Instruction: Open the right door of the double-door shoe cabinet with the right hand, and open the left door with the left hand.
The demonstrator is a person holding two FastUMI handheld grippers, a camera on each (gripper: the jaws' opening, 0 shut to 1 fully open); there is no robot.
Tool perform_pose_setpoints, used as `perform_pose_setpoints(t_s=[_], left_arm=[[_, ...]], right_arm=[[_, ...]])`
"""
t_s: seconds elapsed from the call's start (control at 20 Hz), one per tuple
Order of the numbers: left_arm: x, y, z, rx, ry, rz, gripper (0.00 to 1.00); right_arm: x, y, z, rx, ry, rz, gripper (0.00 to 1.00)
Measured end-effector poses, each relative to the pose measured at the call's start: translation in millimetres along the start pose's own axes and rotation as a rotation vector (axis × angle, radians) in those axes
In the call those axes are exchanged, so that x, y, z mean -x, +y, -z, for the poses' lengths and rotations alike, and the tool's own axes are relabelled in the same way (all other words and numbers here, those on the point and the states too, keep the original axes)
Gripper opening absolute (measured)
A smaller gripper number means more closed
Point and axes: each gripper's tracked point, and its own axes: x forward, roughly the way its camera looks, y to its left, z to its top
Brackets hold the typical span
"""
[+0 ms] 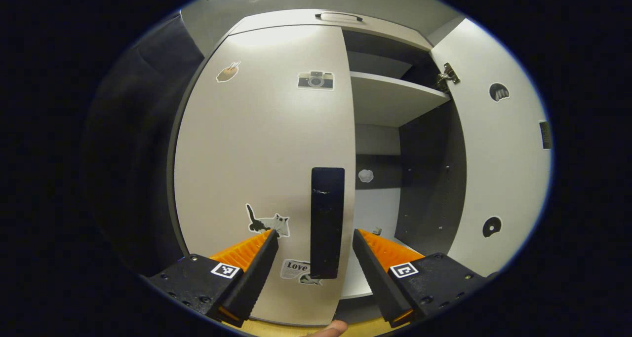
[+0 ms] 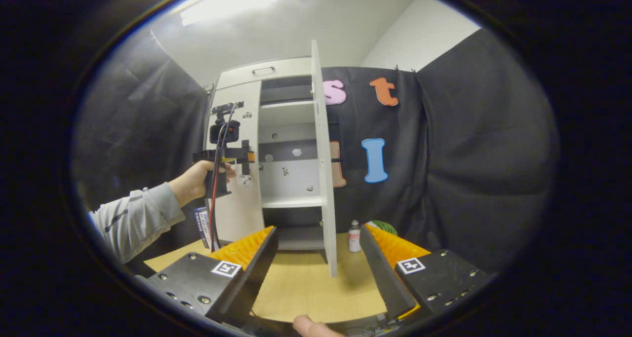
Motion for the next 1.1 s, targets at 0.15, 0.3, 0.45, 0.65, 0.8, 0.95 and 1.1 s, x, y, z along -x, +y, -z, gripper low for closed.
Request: perform_pose_setpoints(t_s=[0.15,0.3,0.45,0.65,0.8,0.95,1.1], left_arm=[[-12.4,0.6,15.5,0.004,0.072,0.011,0.77],[-12.0,1.8,7.8,-0.025,0.014,0.015,0.67],[-13.2,-9.7,11.1,0.007,0.062,0.045,0.58],[-13.5,-10.5,14.2,-0.004,0.099,0.051,0.26],[-10.0,-10.7,14.8,0.025,0.107,0.060,0.23],[-3.9,-8.8,14.7,0.017,0.112,0.054,0.23],[5.6,-7.1,9.0,0.016,0.113,0.061,0.23]], right_arm=[[-1.5,-3.7,4.0,-0.016,0.013,0.007,0.99],[1.1,-7.9,5.7,-0.005,0.018,0.023,0.99],[5.9,-9.6,4.6,0.022,0.018,0.052,0.99],[17.8,-11.1,-6.6,0.039,-0.003,0.090,0.99],[23.4,-9.3,-12.6,0.030,-0.016,0.087,0.99],[29.6,-11.4,-17.6,0.032,-0.025,0.111,0.99],[31.5,-9.1,-17.7,0.014,-0.023,0.108,0.99]])
